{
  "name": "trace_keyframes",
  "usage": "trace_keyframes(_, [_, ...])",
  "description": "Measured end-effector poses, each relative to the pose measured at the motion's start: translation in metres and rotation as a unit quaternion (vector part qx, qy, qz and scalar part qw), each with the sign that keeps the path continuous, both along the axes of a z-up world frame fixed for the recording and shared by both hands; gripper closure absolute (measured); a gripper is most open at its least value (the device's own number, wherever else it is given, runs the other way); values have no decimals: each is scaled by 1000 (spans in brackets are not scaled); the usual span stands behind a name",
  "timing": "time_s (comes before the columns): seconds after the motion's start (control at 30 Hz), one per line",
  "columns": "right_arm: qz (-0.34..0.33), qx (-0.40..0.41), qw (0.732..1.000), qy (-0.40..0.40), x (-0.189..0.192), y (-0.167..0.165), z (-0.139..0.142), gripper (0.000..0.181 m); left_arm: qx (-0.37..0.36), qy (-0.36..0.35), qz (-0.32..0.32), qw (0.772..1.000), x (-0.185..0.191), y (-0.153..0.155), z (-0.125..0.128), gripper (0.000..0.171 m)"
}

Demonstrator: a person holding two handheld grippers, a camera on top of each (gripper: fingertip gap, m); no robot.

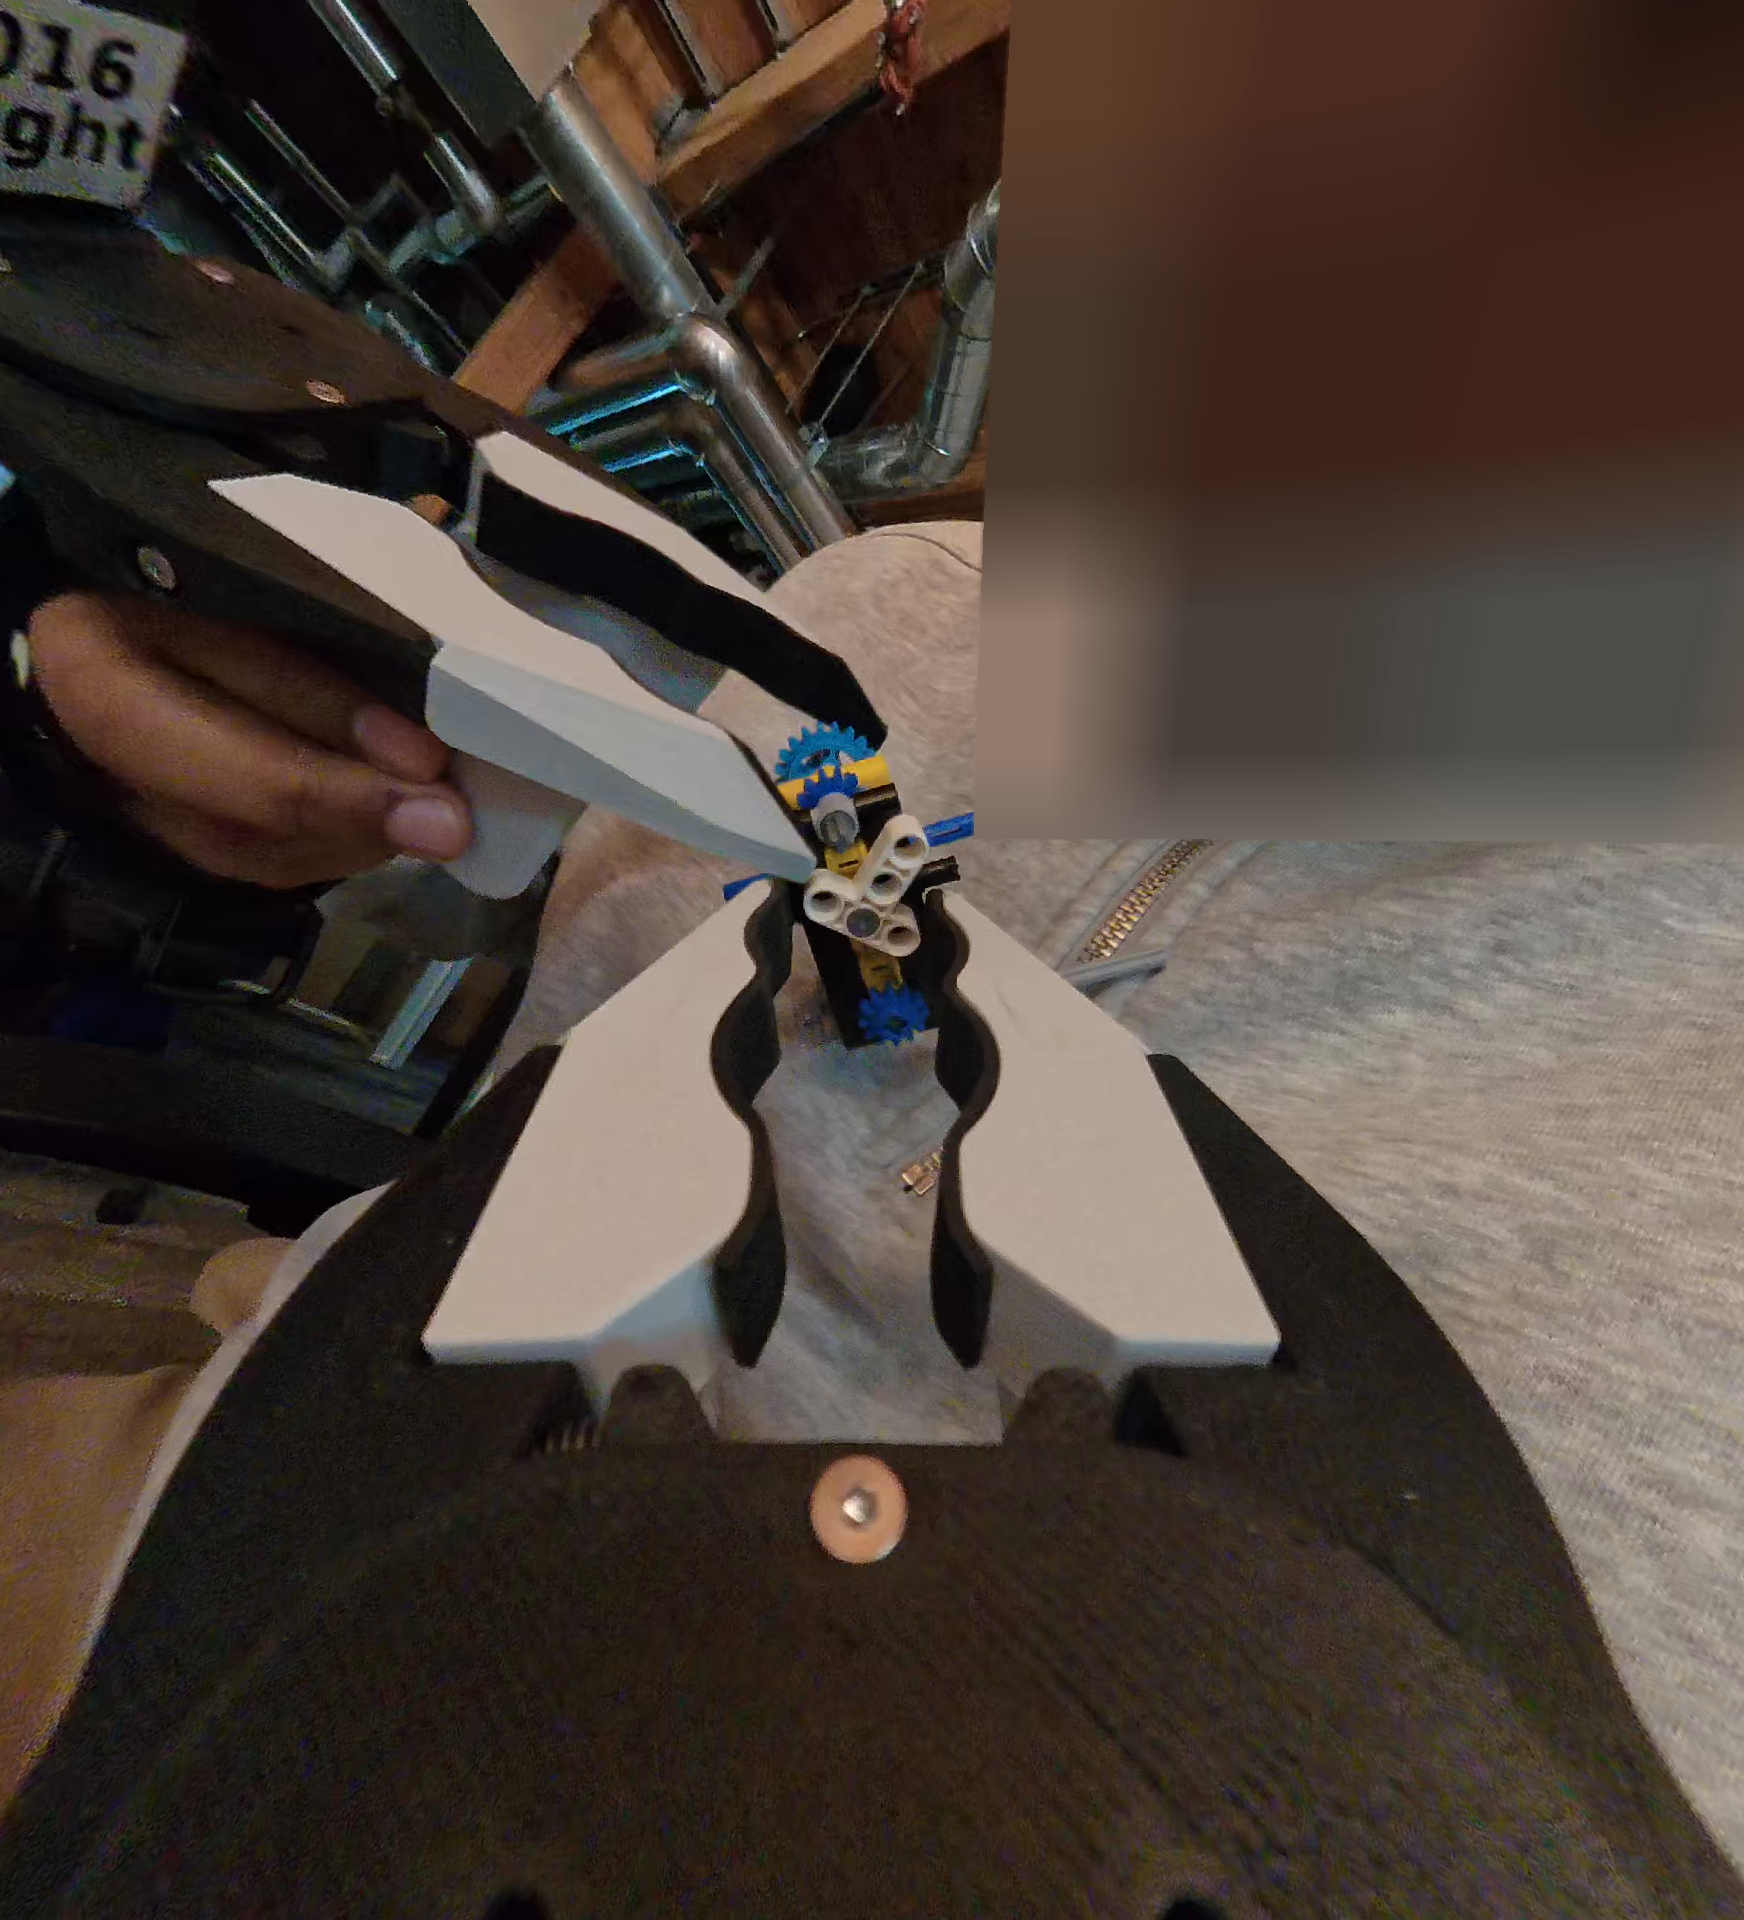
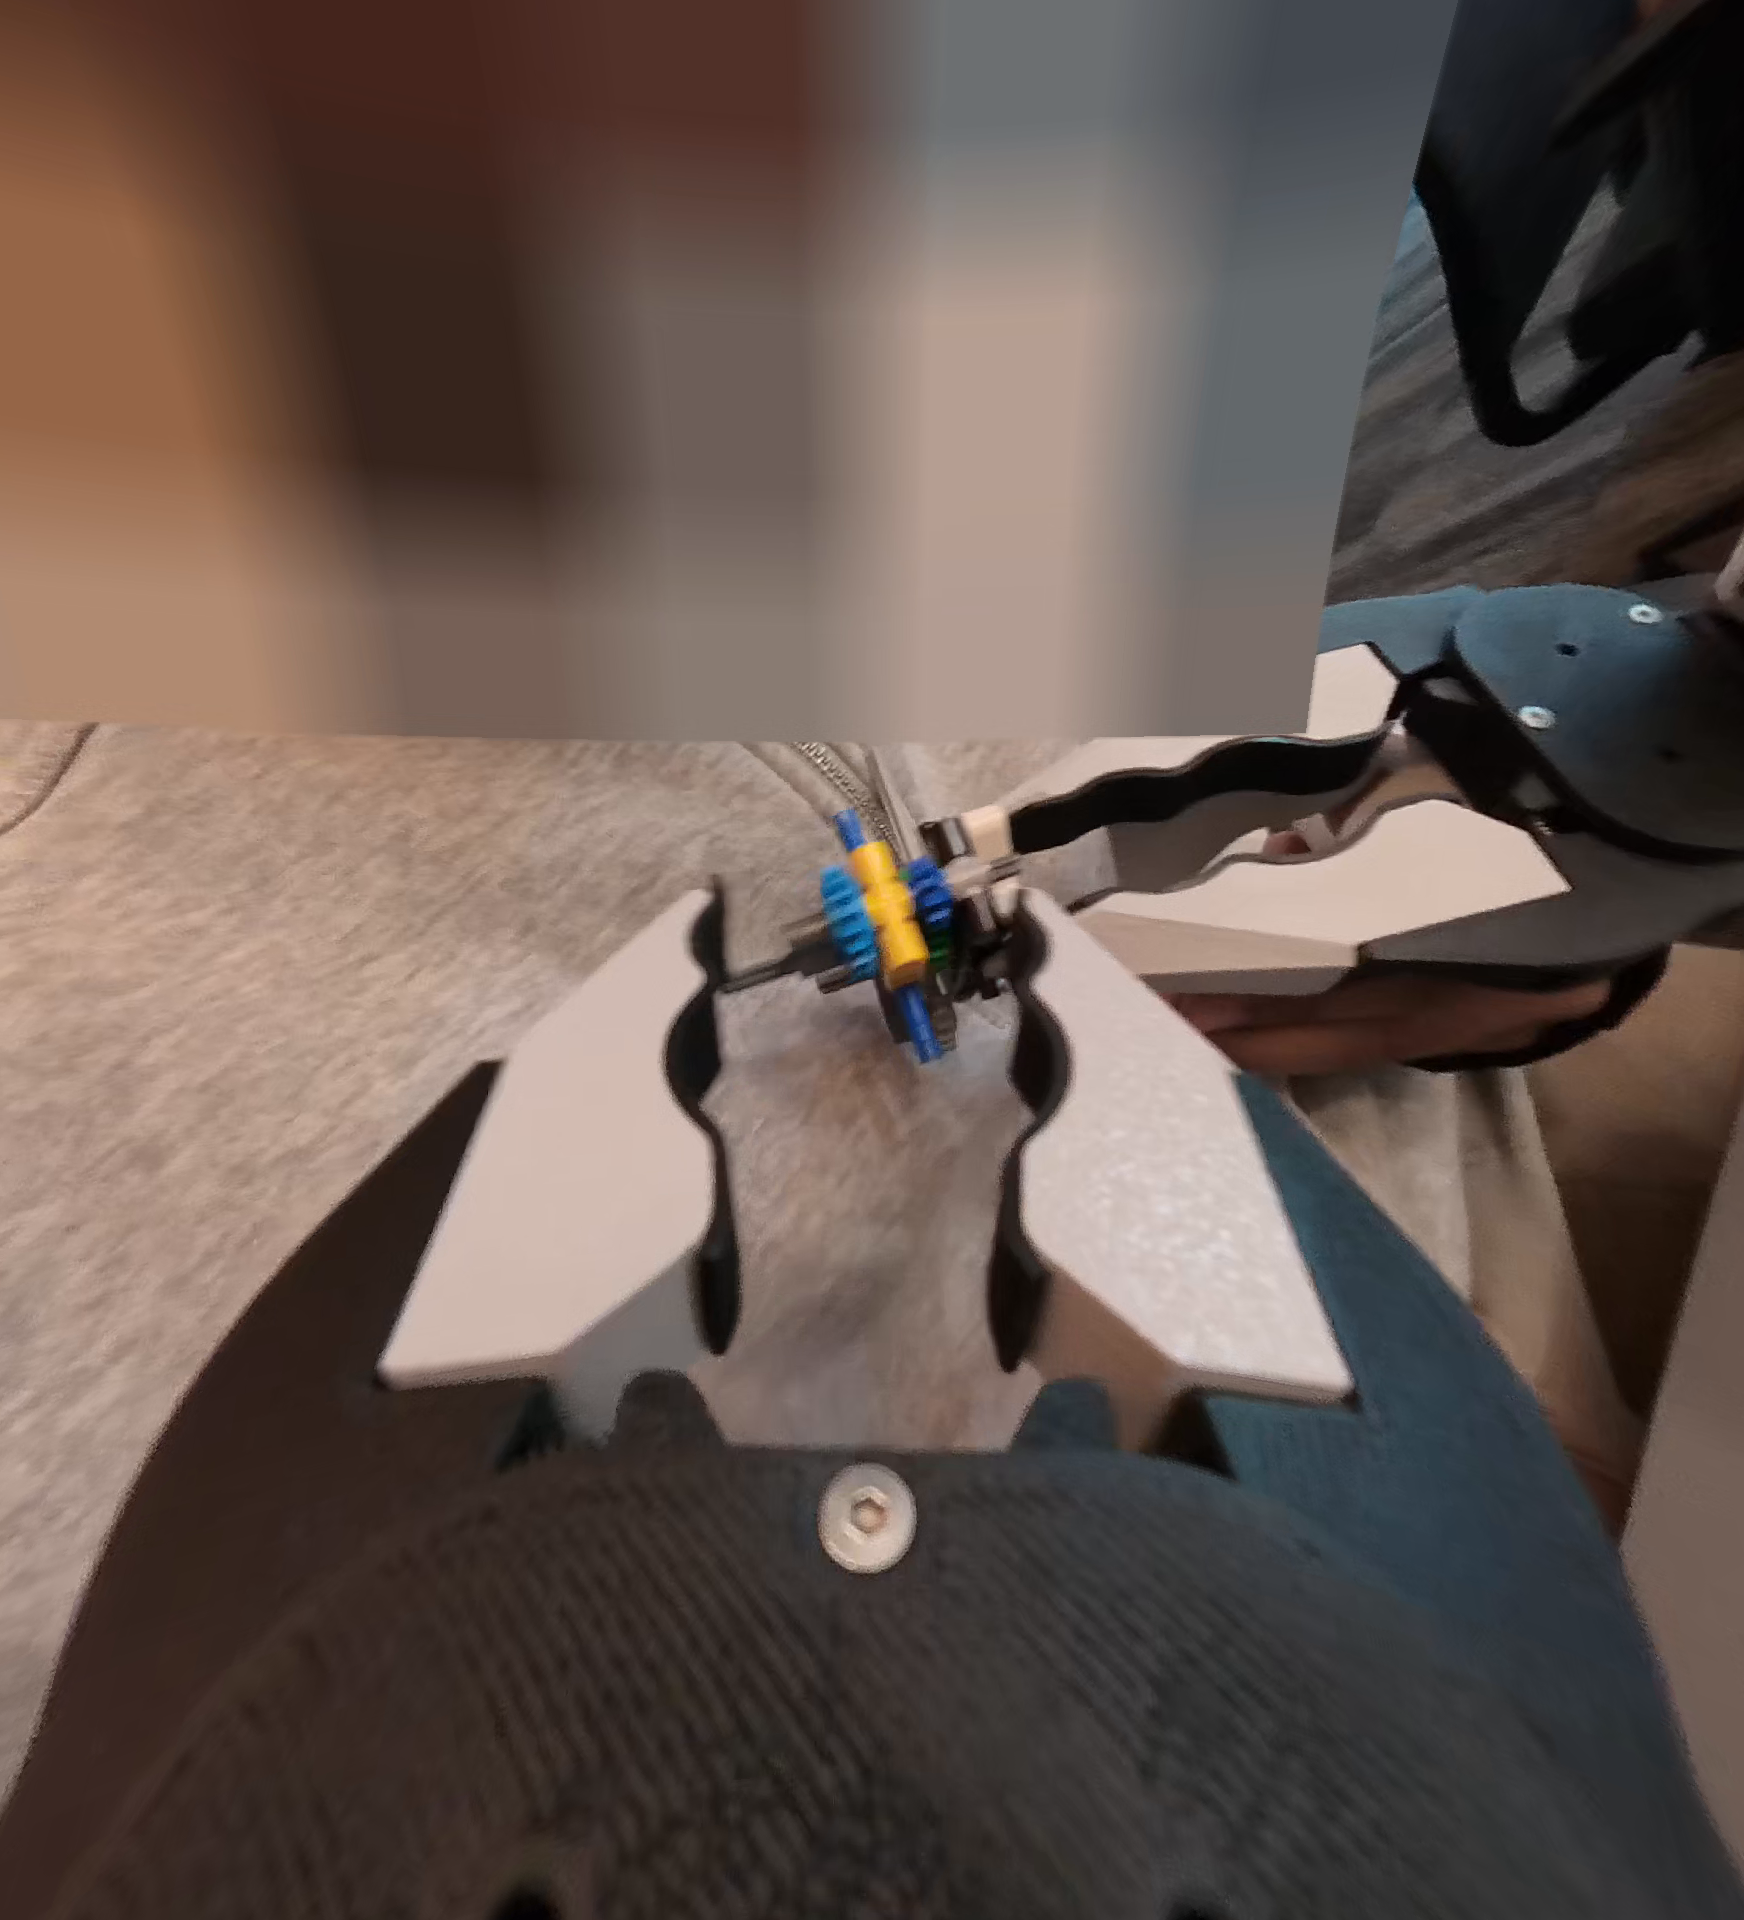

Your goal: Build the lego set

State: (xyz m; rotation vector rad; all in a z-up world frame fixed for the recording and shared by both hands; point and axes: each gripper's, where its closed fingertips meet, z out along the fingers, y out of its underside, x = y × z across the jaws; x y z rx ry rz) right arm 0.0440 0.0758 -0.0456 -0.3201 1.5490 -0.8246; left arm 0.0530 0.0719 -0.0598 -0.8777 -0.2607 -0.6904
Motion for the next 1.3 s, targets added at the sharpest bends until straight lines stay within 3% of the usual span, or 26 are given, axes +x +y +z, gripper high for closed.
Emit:
trace_keyframes(0.17, [-18, -25, 999, 39, 0, 2, -1, 117, 4, -5, 1, 1000, -2, -1, 0, 151])
trace_keyframes(0.43, [-27, -79, 990, 114, 1, 6, -7, 117, 16, -13, -11, 1000, -2, 0, -1, 151])
trace_keyframes(1.3, [-40, -85, 989, 110, 5, 25, -18, 126, -5, -14, -13, 1000, -3, 8, -7, 151])
